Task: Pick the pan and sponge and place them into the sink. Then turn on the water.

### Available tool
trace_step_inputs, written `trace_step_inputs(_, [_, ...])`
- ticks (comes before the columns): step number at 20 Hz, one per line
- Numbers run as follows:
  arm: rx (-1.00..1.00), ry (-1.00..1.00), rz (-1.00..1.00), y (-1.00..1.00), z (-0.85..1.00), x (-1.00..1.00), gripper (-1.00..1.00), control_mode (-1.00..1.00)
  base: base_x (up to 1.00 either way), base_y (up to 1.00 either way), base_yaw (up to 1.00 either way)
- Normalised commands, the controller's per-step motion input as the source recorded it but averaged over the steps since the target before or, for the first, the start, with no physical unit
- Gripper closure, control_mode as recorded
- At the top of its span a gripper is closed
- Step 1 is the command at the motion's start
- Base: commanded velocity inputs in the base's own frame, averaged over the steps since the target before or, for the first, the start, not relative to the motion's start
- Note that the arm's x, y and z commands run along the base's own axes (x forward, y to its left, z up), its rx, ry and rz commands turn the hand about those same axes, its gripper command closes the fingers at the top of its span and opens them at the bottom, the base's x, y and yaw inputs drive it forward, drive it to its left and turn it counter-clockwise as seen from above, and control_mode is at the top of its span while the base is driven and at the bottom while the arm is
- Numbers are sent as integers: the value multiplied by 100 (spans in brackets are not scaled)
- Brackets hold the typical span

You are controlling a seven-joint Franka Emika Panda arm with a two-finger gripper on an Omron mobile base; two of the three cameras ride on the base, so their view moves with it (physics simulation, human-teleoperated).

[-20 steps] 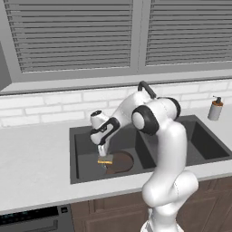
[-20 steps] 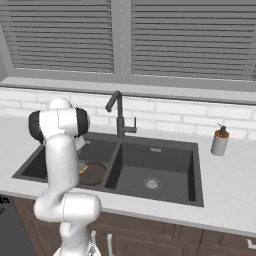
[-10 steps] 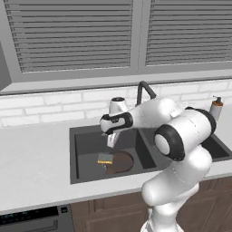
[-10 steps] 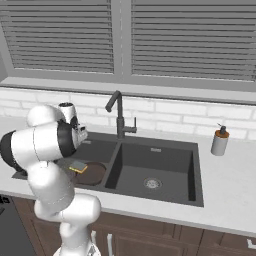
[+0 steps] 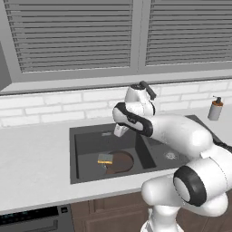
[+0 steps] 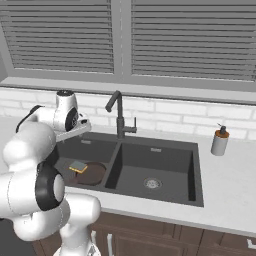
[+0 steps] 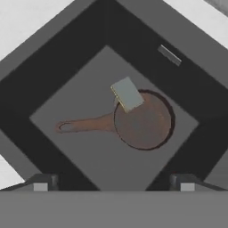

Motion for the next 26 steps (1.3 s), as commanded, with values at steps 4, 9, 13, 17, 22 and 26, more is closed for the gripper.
trace_step_inputs(4, [0, -9, -28, -13, 94, -32, -100, -100, 0, 0, 0])
trace_step_inputs(9, [0, -2, -25, -30, 57, -15, -100, -100, 0, 0, 0])
trace_step_inputs(13, [2, 0, -22, -63, 36, -24, -100, -100, 0, 0, 0])
trace_step_inputs(17, [7, 0, -22, -71, 31, -27, -100, -100, 0, 0, 0])
trace_step_inputs(22, [12, 0, -18, -87, 14, -8, -100, -100, 0, 0, 0])
trace_step_inputs(26, [15, 9, -5, -100, 0, 10, -100, -100, 0, 0, 0])
